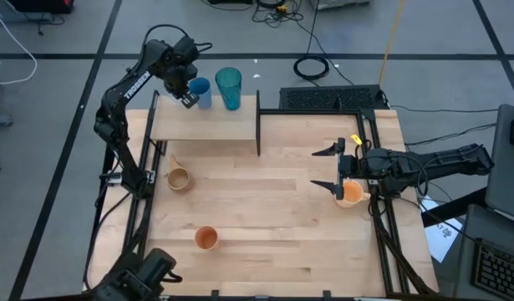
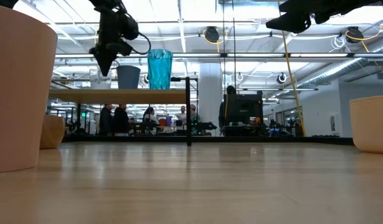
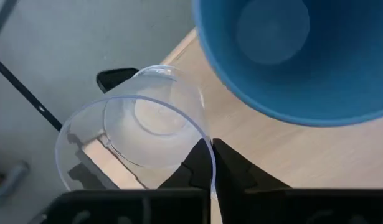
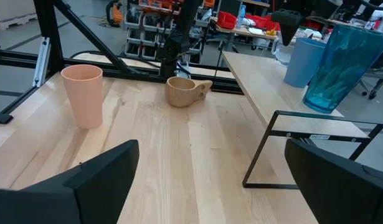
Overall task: Stack small to large cups/mugs on shelf
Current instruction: Put the transparent mug on the shelf, then put the orange cup on the shelf
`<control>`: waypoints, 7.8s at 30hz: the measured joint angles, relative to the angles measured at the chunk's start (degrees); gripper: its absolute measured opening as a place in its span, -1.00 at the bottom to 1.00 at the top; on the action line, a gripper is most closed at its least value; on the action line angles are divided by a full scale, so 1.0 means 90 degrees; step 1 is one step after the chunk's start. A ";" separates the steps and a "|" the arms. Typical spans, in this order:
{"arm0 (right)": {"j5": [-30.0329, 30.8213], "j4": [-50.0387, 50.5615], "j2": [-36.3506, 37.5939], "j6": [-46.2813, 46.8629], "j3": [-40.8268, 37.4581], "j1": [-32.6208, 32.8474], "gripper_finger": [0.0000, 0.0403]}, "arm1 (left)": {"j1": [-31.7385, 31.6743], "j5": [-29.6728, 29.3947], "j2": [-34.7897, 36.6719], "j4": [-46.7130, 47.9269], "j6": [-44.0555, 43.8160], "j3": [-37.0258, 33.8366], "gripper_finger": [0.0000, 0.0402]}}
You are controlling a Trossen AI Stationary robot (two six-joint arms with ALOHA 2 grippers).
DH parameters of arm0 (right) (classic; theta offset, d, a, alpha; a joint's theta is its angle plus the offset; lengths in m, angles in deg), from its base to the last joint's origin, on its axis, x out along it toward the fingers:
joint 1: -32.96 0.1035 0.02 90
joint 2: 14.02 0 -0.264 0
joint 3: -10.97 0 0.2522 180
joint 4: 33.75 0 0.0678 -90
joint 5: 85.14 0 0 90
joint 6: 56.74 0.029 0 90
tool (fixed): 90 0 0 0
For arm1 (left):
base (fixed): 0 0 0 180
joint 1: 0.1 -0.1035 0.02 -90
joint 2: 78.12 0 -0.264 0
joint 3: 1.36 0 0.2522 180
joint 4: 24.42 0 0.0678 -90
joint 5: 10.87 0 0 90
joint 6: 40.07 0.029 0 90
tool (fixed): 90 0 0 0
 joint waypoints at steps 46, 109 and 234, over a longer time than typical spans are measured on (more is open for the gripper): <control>0.0002 -0.0002 0.0002 -0.0095 0.0000 0.0002 0.95 | -0.0878 0.0873 0.0023 0.0096 -0.0918 -0.0476 -0.67; 0.0024 -0.0002 0.0012 0.0458 0.0000 0.0000 0.95 | 0.3674 -0.0200 0.2613 -0.0016 -0.1880 0.1030 -0.19; 0.0857 -0.0738 -0.1668 0.2237 0.0000 0.2633 0.94 | 1.0624 0.0377 -0.1657 -0.0724 -0.6819 -0.0555 -0.10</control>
